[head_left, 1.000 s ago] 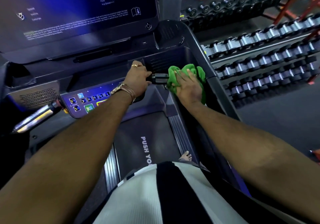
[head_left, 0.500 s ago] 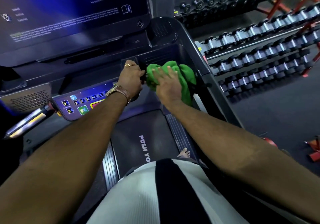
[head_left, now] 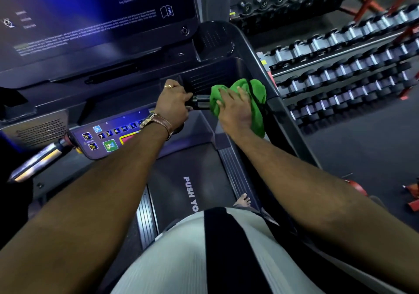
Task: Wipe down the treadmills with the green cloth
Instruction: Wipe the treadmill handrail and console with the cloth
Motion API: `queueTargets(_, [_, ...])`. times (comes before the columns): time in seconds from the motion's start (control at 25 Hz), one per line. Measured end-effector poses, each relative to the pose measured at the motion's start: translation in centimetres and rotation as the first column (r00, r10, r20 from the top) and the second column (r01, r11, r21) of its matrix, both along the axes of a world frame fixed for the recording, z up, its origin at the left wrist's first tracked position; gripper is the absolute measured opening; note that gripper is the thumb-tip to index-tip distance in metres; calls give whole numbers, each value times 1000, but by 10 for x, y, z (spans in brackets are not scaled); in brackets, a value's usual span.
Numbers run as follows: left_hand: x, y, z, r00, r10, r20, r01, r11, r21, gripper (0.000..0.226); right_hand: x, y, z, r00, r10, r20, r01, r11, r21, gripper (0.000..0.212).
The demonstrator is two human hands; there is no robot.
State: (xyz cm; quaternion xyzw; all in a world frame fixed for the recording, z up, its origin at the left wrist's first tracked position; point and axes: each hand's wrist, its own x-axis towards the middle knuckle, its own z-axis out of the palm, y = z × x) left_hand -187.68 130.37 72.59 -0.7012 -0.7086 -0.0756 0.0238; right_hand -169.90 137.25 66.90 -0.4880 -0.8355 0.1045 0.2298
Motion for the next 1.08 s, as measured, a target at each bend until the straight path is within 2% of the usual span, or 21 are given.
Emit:
queueTargets(0.12, [3,-2,3,1000,-8,-14,8,1000,0,36,19,7,-5,939,268,216,-310,931,194,54])
queueTargets(0.16, [4,-3,3,1000,-16,-17,16,1000,-4,37,34,17,-7,924,294,245,-347,914,210,55])
queueTargets(0.24, [2,-2,2,999,5,-41,-5,1000,-15,40,32,24,-4,970,172,173,-197,970,140,53])
queueTargets(0.32, [1,-2,3,998,-5,-60,3,1000,-29,33,-5,10,12,987,10,162,-17,999,38,53])
queueTargets(0.36, [0,-2,0,997,-37,-66,35,999,-35,23,-23,-5,13,989,23,148,-32,998,61,51])
queueTargets(0.44, [-4,-1,-1,994,-95,-58,93,995,-45,18,-29,-21,3,977,182,113,-200,963,182,48])
queueTargets(0.52, [-7,-1,0,996,-93,8,94,994,-53,15,2,-4,-7,924,330,196,-373,892,256,53])
queueTargets(0.6, [-6,1,-1,999,-33,11,34,997,-68,35,17,10,-3,945,268,187,-305,928,213,53])
queueTargets(0.68, [-3,1,5,1000,21,20,-19,995,-98,43,-8,6,10,984,110,139,-123,988,89,45])
queueTargets(0.72, [-2,2,10,999,27,44,-22,994,-112,38,-24,-2,13,986,106,129,-118,989,91,44])
queueTargets(0.8, [-4,1,16,996,40,73,-31,991,-132,29,-36,-14,10,959,250,132,-271,946,179,44])
queueTargets(0.88, [-9,-2,18,998,28,49,-18,982,-190,38,-19,-5,4,901,378,211,-421,879,225,49])
queueTargets(0.92, [-14,-4,13,1000,19,8,-17,980,-196,46,-9,0,6,888,399,228,-445,870,213,51])
queueTargets(1.0, [-18,-12,10,999,44,-24,-47,982,-183,62,-9,6,21,925,310,219,-339,934,112,45])
queueTargets(1.08, [-14,-17,8,996,84,16,-79,981,-177,67,-36,9,38,940,228,253,-234,972,-9,39])
